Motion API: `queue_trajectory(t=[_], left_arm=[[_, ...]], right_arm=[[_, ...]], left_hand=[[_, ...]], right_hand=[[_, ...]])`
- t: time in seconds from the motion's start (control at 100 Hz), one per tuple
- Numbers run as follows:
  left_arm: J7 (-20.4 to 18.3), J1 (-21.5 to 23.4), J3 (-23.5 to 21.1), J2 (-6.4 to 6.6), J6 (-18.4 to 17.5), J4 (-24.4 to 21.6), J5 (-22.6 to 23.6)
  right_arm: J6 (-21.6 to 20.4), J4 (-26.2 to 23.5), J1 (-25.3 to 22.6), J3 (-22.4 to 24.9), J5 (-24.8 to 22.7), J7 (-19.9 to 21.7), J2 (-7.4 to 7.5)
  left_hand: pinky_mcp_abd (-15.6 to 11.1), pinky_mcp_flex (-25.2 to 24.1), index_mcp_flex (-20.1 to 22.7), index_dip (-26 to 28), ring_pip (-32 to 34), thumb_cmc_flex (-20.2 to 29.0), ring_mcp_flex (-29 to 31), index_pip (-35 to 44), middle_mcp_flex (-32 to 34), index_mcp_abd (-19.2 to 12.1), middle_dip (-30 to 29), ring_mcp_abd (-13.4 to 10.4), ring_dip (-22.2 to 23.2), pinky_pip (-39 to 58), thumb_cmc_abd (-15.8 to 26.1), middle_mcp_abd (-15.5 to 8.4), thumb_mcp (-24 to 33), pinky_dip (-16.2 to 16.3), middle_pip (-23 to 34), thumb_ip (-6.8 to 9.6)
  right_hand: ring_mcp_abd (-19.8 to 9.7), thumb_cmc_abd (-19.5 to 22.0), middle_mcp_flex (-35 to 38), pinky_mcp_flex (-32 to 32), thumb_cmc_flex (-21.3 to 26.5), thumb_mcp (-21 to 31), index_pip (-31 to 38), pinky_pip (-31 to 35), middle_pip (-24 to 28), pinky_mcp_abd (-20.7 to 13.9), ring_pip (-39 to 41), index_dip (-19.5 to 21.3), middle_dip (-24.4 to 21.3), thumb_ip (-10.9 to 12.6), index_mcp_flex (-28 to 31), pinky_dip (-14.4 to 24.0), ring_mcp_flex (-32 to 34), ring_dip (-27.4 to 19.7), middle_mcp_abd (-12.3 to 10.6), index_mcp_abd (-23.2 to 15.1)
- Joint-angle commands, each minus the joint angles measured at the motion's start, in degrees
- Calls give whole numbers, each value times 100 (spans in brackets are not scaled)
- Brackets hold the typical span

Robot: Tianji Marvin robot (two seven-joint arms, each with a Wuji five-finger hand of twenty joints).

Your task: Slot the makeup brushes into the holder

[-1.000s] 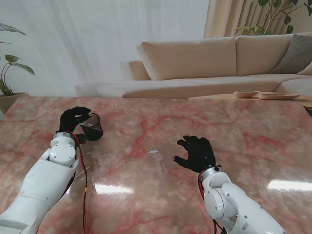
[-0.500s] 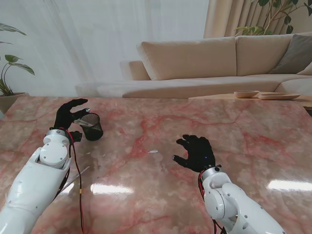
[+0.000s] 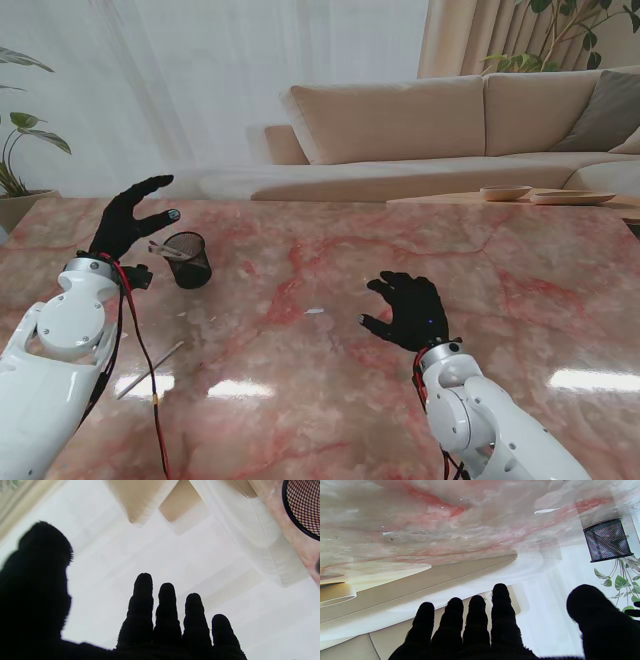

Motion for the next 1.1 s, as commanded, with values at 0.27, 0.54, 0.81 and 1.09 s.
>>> queue_trajectory(t=[0.27, 0.54, 0.81, 1.09], left_arm=[[-967, 1090, -597, 392, -44, -1425, 423], [-1365, 2146, -1103, 528, 252, -2409, 1383], [-1660, 3053, -1715, 592, 694, -3122, 2538], [-1786, 3675, -1833, 585, 1442, -3615, 3500]], right_arm=[[-171, -325, -367, 374, -117, -70, 1], [-186, -494, -546, 545, -144, -140, -11], [-211, -478, -531, 525, -105, -217, -25], [-242, -567, -527, 479, -43, -256, -42]], left_hand=[[256, 170, -752, -324, -228, 632, -251, -476, -810, 443, -125, 123, -129, 969, 981, 210, -1985, -362, -164, 576], [1037, -115, -650, -130, 436, 905, -82, -125, -563, 780, 862, 799, 1077, 2319, 1165, 476, -2780, -167, 215, 718], [961, -133, -303, 597, 602, 1035, 54, 566, -113, 745, 1526, 944, 1876, 2283, 861, 588, -2337, 368, 340, 748], [983, -101, -134, 736, 696, 884, 205, 765, 54, 707, 1413, 1047, 1888, 2366, 682, 667, -1495, 478, 339, 705]], right_hand=[[-110, 17, -32, 109, -217, -77, -373, -321, -265, -123, -441, -212, -289, 241, -350, -265, 17, -435, -68, 89], [-107, 13, -60, 97, -145, -146, -374, -323, -281, -68, -387, -216, -320, 269, -311, -300, -19, -456, -58, 49], [-105, 5, -70, 83, -96, -184, -348, -271, -260, -50, -354, -202, -309, 283, -273, -281, -64, -429, -43, 29], [-100, -6, -88, 69, -52, -176, -311, -235, -228, -40, -327, -177, -275, 287, -246, -267, -83, -395, -31, 20]])
